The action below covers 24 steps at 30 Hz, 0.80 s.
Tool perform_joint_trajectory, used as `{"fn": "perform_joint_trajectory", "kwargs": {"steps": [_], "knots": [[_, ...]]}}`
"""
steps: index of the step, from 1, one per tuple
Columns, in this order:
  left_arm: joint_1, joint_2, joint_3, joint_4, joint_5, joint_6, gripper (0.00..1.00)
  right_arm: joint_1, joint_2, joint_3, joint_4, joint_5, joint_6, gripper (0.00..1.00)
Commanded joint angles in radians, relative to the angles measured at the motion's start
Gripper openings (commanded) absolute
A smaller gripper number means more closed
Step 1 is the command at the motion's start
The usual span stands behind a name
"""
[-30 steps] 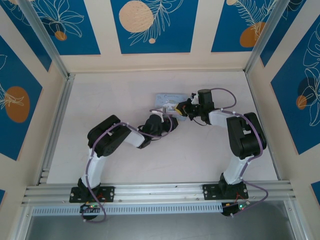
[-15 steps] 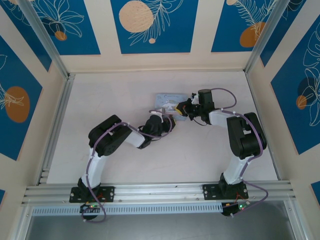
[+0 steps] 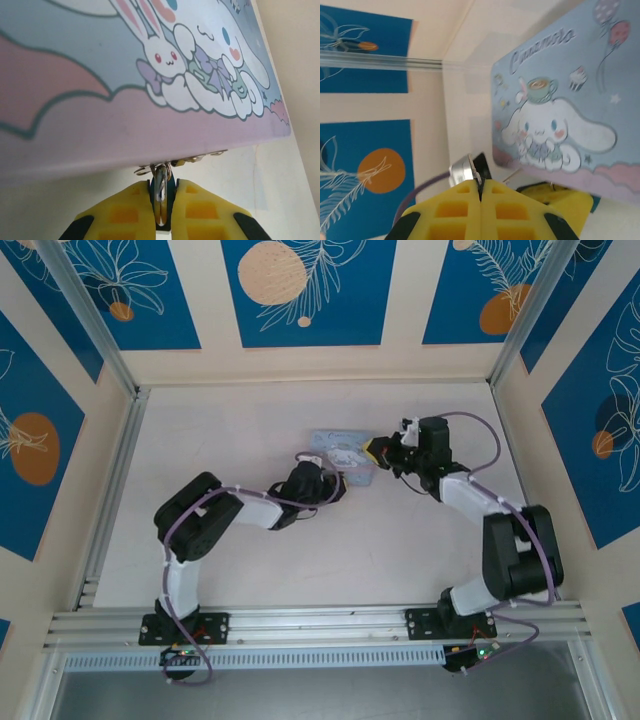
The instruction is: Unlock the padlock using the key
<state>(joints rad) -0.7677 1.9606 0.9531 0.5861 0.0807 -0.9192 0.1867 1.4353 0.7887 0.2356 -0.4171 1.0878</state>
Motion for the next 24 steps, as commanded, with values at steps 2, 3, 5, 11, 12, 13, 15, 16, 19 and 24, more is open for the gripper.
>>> {"fn": "perform_joint_trajectory", "kwargs": {"steps": [2, 3, 5, 11, 12, 13, 15, 16, 19, 24], "knots": [[0.041, -0.095, 0.007, -0.105, 0.059, -0.028, 0.0, 0.003, -0.143, -0.15, -0.005, -0.042, 0.008, 0.0], [0.048, -0.107, 0.001, -0.111, 0.067, -0.037, 0.0, 0.005, -0.187, -0.188, -0.013, -0.042, 0.013, 0.0], [0.058, -0.127, -0.008, -0.117, 0.076, -0.056, 0.0, 0.009, -0.272, -0.255, -0.04, -0.043, 0.022, 0.0], [0.067, -0.141, -0.016, -0.086, 0.108, -0.137, 0.0, 0.052, -0.502, -0.438, -0.065, 0.012, 0.131, 0.0], [0.067, -0.139, -0.016, -0.07, 0.115, -0.156, 0.0, 0.069, -0.526, -0.465, -0.054, 0.028, 0.157, 0.0], [0.066, -0.137, -0.017, -0.054, 0.124, -0.175, 0.0, 0.086, -0.543, -0.491, -0.04, 0.045, 0.18, 0.0], [0.065, -0.135, -0.016, -0.026, 0.137, -0.205, 0.0, 0.113, -0.555, -0.528, 0.0, 0.078, 0.22, 0.0], [0.066, -0.136, -0.014, -0.02, 0.141, -0.216, 0.0, 0.127, -0.552, -0.543, 0.028, 0.092, 0.232, 0.0], [0.067, -0.147, -0.013, -0.013, 0.152, -0.248, 0.0, 0.146, -0.513, -0.549, 0.077, 0.119, 0.245, 0.0], [0.067, -0.166, -0.018, 0.0, 0.186, -0.308, 0.0, 0.157, -0.391, -0.524, 0.189, 0.126, 0.256, 0.0]]}}
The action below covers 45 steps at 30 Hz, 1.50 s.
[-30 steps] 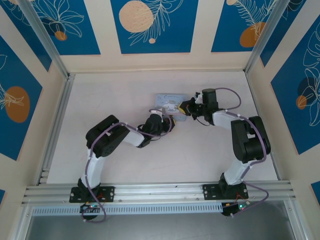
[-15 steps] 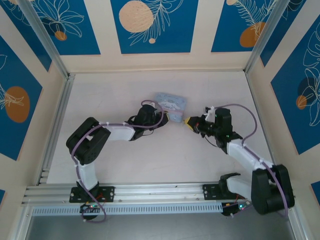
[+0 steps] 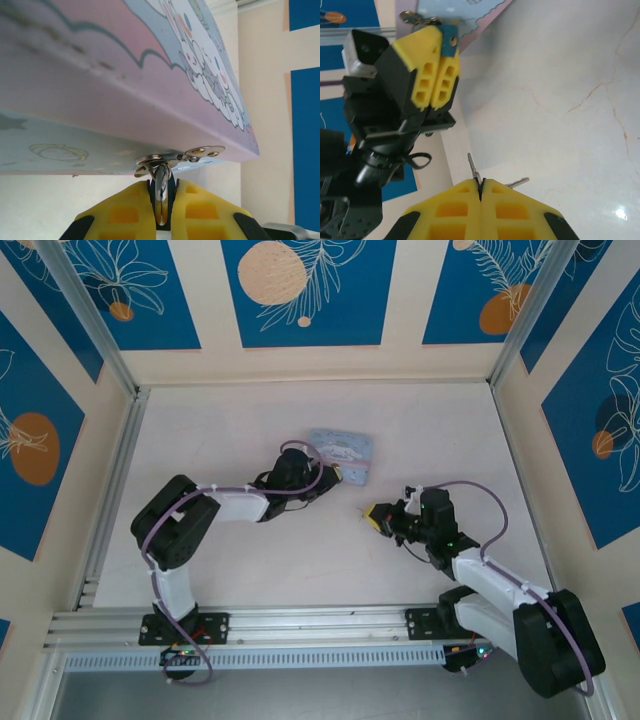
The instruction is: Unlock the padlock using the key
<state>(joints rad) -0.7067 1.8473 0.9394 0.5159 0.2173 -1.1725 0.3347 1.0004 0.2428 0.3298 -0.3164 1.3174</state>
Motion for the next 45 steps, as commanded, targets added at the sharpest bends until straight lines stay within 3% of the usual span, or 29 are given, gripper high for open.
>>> {"fn": "perform_joint_trajectory", "kwargs": {"steps": [1, 13, 45], "knots": [[0.007, -0.056, -0.003, 0.074, 0.063, -0.068, 0.0, 0.009, 0.067, 0.029, 0.116, 0.022, 0.025, 0.0], [0.033, -0.085, -0.001, 0.138, 0.234, -0.138, 0.0, 0.003, 0.109, 0.052, 0.189, 0.035, 0.051, 0.0], [0.036, -0.088, -0.025, 0.199, 0.223, -0.205, 0.0, 0.047, 0.255, 0.14, 0.339, 0.16, 0.167, 0.0]]}}
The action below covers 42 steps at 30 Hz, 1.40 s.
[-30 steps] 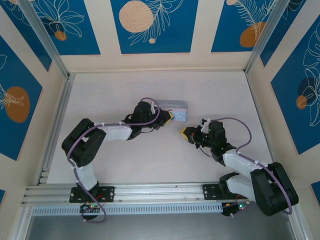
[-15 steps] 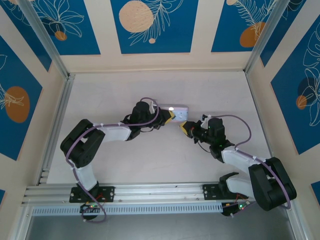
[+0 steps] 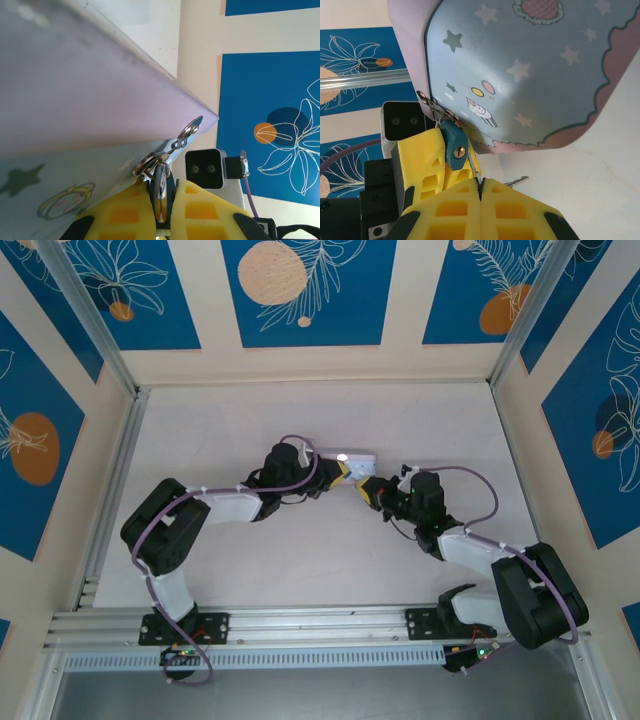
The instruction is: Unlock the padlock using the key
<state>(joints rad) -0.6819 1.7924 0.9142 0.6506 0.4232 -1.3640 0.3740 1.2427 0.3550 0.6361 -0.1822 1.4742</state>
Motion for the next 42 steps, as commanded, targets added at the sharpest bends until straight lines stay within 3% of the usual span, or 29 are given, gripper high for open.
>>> {"fn": "perform_joint_trajectory", "kwargs": {"steps": [1, 42], "knots": [[0.01, -0.034, 0.0, 0.063, 0.016, -0.013, 0.0, 0.008, 0.018, 0.032, 0.037, 0.026, 0.013, 0.0], [0.01, -0.033, 0.002, 0.048, 0.017, -0.001, 0.0, 0.008, 0.002, 0.011, 0.017, 0.025, 0.014, 0.0]]}}
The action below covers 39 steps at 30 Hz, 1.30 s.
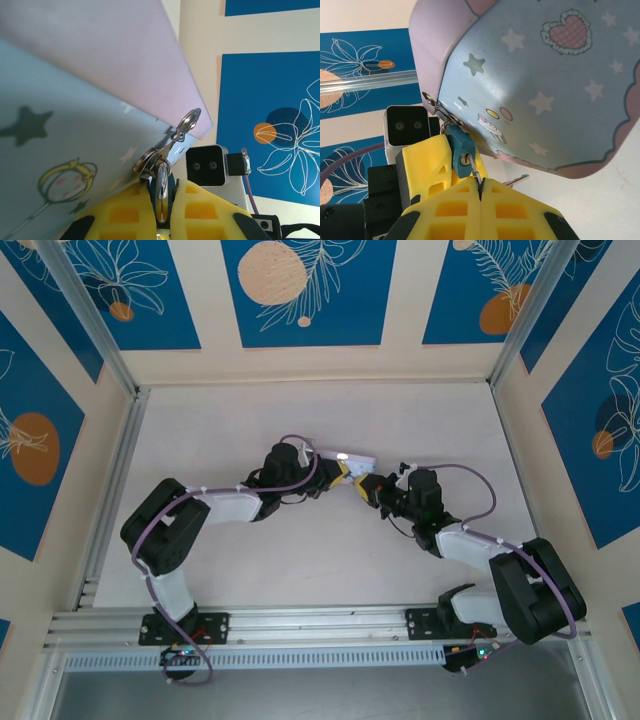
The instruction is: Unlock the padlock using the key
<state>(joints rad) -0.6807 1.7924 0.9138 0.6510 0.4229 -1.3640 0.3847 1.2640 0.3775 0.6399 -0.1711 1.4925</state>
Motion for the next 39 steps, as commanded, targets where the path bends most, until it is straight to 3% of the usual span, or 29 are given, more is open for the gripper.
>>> {"fn": "perform_joint_trajectory", "kwargs": {"steps": [1, 16, 28, 39], "knots": [[0.009, -0.034, 0.004, 0.043, 0.017, -0.001, 0.0, -0.003, -0.018, -0.008, 0.014, 0.013, -0.004, 0.0], [0.007, -0.03, 0.002, 0.047, 0.02, -0.003, 0.0, 0.01, 0.033, 0.039, 0.055, 0.008, 0.016, 0.0], [-0.002, -0.016, -0.003, 0.09, 0.017, -0.041, 0.0, 0.013, 0.128, 0.012, 0.265, -0.016, 0.106, 0.0], [-0.006, -0.005, -0.001, 0.088, 0.007, -0.048, 0.0, 0.027, 0.125, 0.008, 0.261, -0.031, 0.106, 0.0]]}}
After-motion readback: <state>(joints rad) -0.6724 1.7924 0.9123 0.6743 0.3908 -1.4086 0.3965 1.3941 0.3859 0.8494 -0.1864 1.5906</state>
